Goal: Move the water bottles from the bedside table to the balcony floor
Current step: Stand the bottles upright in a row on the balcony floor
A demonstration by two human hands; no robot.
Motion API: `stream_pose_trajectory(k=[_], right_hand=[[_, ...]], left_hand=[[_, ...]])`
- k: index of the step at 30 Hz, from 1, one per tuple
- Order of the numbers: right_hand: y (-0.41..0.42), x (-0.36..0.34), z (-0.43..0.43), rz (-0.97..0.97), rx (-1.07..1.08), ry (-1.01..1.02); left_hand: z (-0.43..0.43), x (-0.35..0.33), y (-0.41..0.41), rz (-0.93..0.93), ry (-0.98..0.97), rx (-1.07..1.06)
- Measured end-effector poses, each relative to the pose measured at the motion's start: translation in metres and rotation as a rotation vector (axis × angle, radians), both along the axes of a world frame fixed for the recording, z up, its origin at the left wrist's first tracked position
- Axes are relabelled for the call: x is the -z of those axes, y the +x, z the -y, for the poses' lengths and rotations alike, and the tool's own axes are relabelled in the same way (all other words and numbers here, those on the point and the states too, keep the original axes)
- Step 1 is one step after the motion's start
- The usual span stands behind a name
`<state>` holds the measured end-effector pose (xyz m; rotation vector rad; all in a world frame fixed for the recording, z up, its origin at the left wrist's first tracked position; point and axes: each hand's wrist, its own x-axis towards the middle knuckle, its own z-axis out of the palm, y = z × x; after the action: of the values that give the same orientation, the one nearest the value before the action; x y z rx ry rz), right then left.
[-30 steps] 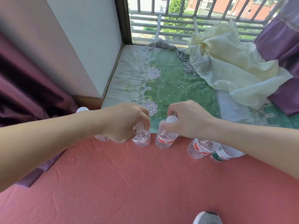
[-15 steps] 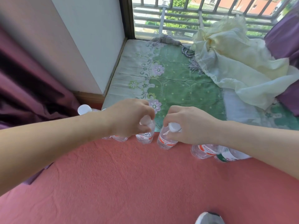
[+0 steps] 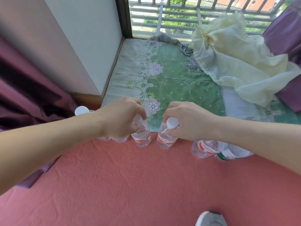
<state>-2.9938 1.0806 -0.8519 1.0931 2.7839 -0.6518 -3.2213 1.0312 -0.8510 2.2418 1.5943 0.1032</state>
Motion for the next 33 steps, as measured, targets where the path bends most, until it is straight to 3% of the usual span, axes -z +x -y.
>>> stream_pose_trajectory(k=[17, 33], right_hand=[[-0.027, -0.006, 0.000, 0.012, -0.057, 0.008], [-0.032, -0.002, -0.006, -0.009, -0.070, 0.007]], left_hand=[[0.009, 0.001, 0.004, -0.101, -0.006, 0.075], [0.005, -0.001, -0.014, -0.044, -0.022, 0.036]])
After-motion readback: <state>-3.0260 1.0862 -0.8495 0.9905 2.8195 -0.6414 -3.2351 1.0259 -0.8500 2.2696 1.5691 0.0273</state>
